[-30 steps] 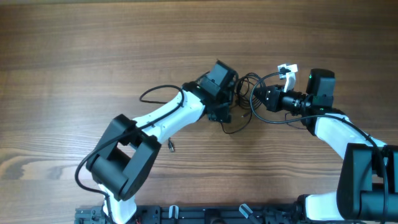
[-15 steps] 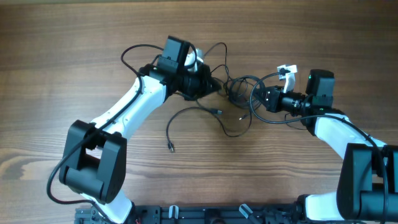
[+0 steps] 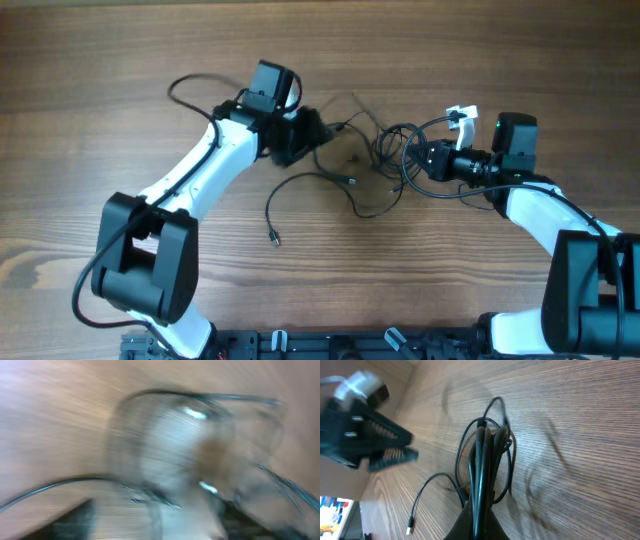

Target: Untangle cables

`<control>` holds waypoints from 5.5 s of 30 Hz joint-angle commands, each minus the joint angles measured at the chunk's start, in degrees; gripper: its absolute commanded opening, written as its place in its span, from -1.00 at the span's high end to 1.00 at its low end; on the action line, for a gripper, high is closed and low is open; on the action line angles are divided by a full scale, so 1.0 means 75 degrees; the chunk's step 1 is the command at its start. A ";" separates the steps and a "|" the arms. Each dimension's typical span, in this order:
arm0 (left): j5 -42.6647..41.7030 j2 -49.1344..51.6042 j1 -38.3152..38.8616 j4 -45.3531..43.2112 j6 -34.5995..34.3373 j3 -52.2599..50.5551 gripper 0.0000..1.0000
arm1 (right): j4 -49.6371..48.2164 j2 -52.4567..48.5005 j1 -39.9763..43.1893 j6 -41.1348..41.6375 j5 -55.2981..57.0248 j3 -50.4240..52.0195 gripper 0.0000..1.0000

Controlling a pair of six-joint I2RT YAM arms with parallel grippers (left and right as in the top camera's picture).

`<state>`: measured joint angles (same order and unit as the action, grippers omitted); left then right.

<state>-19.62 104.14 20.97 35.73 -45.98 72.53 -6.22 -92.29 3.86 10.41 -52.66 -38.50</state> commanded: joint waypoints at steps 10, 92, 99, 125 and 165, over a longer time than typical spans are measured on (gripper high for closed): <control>-0.1821 -0.0044 0.0087 -0.0714 0.1909 -0.0020 -1.00 | -0.2110 -0.0017 0.0017 0.0804 -0.3579 0.0000 0.91; 0.3532 -0.1769 0.1725 -0.0790 -0.3716 -0.0026 0.92 | -0.3118 -0.0017 -0.0933 0.1236 -0.3115 0.0000 -0.24; -0.0356 -0.1769 0.0644 -0.1719 -0.3625 -0.0026 0.92 | -0.0280 -0.0017 -0.1177 0.3040 0.3165 0.0000 0.91; -0.1824 -0.1737 0.0256 -0.1693 0.0682 -0.0026 0.92 | -0.1323 -0.0015 0.1411 0.1413 -0.2873 0.0000 -0.92; -0.2865 -0.1081 -0.0979 -0.2305 -0.0195 -0.0026 0.92 | 0.0236 -0.0012 -0.0618 0.2629 0.2678 -0.0003 0.71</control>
<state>-38.76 96.12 10.66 18.17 -55.86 71.72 -3.31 -92.31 -1.30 28.86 -32.73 -38.70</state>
